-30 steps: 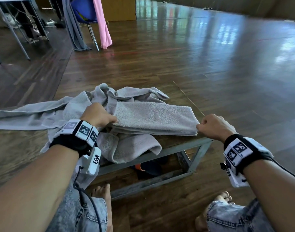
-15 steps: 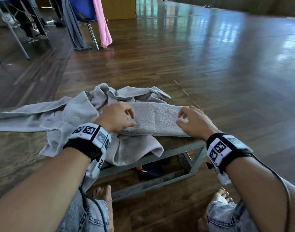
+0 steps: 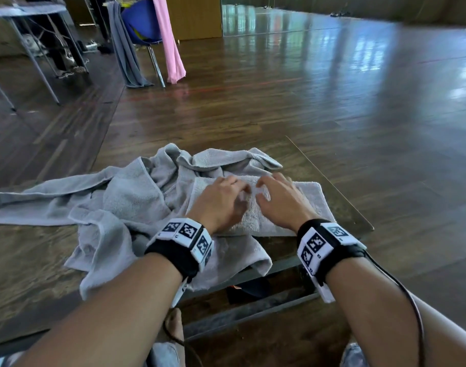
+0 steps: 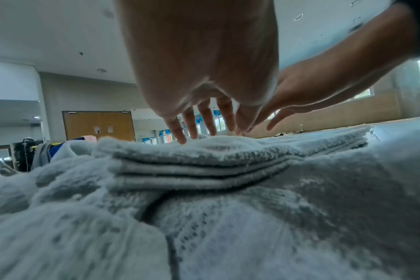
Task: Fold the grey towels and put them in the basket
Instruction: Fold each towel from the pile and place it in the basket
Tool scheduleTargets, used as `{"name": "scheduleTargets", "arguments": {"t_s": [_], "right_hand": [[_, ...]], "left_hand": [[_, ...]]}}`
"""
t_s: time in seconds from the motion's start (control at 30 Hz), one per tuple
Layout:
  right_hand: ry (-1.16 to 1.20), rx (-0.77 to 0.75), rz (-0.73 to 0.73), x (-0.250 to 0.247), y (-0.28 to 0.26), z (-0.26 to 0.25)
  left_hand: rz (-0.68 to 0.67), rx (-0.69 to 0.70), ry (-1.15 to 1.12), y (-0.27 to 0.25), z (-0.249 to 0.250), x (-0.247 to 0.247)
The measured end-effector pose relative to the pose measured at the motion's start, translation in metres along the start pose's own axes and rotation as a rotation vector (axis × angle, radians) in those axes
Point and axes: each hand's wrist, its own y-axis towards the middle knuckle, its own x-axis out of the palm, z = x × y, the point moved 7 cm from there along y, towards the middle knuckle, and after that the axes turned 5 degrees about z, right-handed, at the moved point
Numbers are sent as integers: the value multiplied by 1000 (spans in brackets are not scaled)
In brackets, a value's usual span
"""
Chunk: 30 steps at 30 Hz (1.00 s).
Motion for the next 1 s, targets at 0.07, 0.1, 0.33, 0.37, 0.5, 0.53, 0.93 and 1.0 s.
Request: {"name": "scheduleTargets", "arguments": {"t_s": [0.07, 0.1, 0.33, 0.37, 0.5, 0.53, 0.93, 1.0], "right_hand": [[-9, -57, -125, 18, 1, -4], [-44, -43, -224, 31, -1, -3], [-128, 26, -424, 65, -9, 26], [-130, 17, -421, 64, -9, 29], [-140, 10, -395, 63, -10, 37], [-147, 14, -391, 63, -10, 39], [-156, 151, -332, 41, -19, 67], [-156, 159, -330, 38, -20, 70]], "left_hand": [[-123, -80, 71, 2, -12, 19], [-209, -129, 88, 1, -19, 29], [-388, -208, 156, -7, -37, 59], [-380, -201, 161, -7, -38, 59], [-367, -190, 157, -9, -42, 57], [-367, -194, 153, -9, -45, 56], [-377, -294, 150, -17, -62, 50], [-386, -326, 152, -21, -65, 48]]}}
